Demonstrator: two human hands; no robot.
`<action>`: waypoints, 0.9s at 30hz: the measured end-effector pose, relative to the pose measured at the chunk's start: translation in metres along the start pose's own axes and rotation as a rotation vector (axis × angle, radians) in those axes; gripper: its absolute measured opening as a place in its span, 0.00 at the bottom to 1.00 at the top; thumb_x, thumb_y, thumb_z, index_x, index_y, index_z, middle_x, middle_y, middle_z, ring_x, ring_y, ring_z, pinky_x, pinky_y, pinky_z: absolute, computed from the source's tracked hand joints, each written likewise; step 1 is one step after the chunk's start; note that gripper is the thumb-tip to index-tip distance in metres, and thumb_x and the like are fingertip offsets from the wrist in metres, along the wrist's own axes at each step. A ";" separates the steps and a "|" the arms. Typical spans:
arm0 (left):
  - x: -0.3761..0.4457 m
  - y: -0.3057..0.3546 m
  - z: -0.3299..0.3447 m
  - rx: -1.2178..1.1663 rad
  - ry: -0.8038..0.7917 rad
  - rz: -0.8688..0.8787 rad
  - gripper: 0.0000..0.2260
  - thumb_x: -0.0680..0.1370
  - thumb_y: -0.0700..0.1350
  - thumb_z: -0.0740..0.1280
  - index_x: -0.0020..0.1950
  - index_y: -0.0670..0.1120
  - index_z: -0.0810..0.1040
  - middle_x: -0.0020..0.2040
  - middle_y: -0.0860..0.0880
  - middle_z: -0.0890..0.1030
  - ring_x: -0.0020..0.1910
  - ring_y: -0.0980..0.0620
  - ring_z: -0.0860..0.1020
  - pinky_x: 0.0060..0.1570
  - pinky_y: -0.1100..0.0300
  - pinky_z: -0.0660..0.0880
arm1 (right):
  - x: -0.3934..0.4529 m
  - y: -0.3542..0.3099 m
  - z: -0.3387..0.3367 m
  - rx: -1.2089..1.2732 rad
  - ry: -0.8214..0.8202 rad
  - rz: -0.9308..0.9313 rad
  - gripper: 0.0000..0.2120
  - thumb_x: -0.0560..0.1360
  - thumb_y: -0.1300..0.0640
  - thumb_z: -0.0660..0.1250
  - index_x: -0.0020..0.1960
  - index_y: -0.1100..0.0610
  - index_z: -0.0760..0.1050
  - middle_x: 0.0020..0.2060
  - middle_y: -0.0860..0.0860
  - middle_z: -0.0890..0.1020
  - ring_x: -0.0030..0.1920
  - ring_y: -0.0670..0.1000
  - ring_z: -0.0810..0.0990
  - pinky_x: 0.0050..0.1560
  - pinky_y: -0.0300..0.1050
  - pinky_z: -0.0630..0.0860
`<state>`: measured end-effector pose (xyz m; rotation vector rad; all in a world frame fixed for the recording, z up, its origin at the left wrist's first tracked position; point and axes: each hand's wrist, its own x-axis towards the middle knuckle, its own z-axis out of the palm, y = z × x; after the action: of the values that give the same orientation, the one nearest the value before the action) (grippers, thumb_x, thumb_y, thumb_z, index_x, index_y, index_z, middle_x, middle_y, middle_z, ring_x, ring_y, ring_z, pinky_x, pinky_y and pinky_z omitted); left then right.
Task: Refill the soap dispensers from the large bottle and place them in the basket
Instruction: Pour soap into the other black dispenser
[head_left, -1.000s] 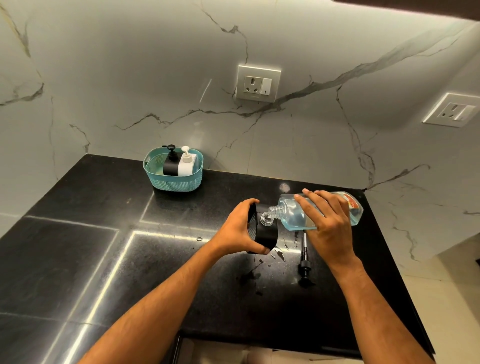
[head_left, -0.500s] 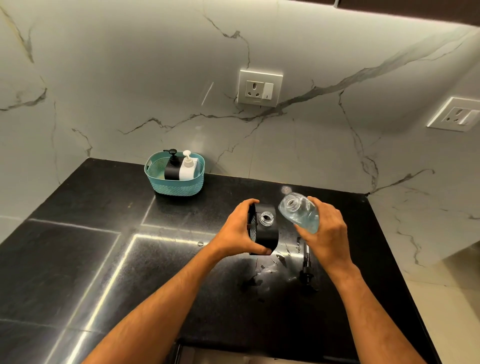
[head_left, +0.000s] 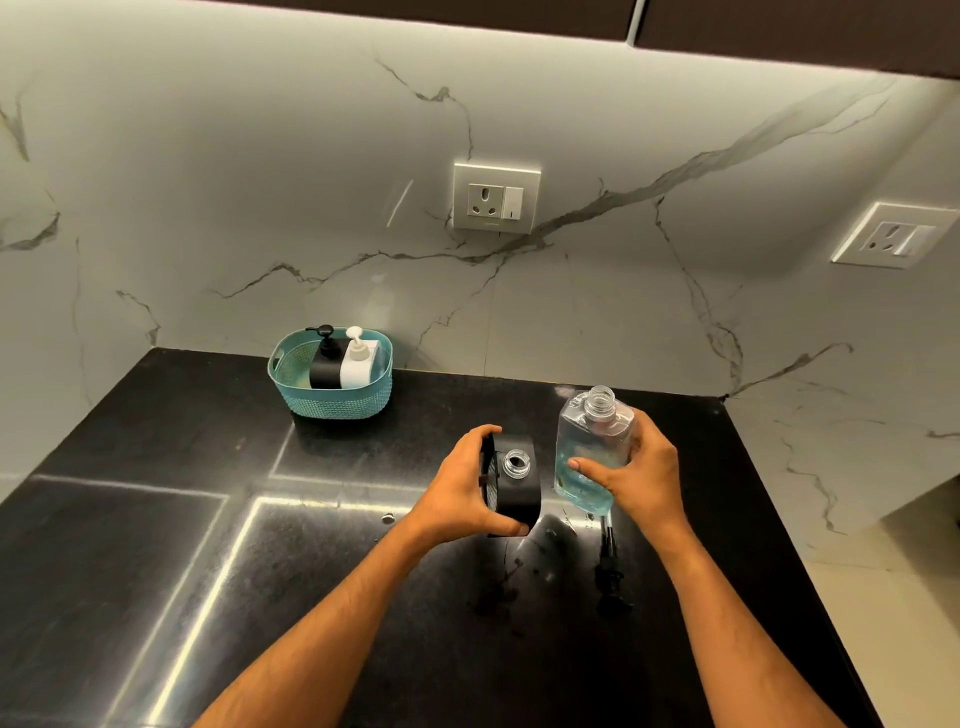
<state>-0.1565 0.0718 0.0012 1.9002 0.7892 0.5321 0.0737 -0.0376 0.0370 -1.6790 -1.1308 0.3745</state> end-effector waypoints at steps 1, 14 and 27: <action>0.001 -0.001 0.000 -0.002 -0.002 -0.003 0.51 0.58 0.51 0.86 0.76 0.56 0.63 0.69 0.56 0.72 0.67 0.61 0.74 0.59 0.73 0.74 | 0.004 0.003 0.000 0.022 0.001 0.018 0.38 0.59 0.58 0.87 0.66 0.52 0.76 0.56 0.44 0.84 0.59 0.43 0.82 0.60 0.45 0.82; 0.019 -0.028 0.002 0.004 -0.058 -0.049 0.55 0.58 0.52 0.86 0.79 0.54 0.61 0.71 0.55 0.70 0.70 0.56 0.73 0.68 0.58 0.76 | 0.088 0.036 -0.002 0.259 0.023 0.154 0.39 0.58 0.72 0.83 0.64 0.54 0.77 0.57 0.53 0.85 0.57 0.53 0.85 0.53 0.48 0.83; 0.045 -0.049 0.006 -0.027 -0.094 -0.106 0.54 0.62 0.45 0.87 0.80 0.52 0.59 0.73 0.54 0.67 0.69 0.64 0.71 0.57 0.79 0.70 | 0.151 0.086 0.013 0.316 0.028 0.302 0.41 0.58 0.75 0.82 0.66 0.55 0.75 0.59 0.53 0.83 0.60 0.53 0.83 0.55 0.49 0.83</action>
<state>-0.1358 0.1164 -0.0440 1.8339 0.8120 0.3839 0.1838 0.0918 -0.0023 -1.5654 -0.7504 0.6816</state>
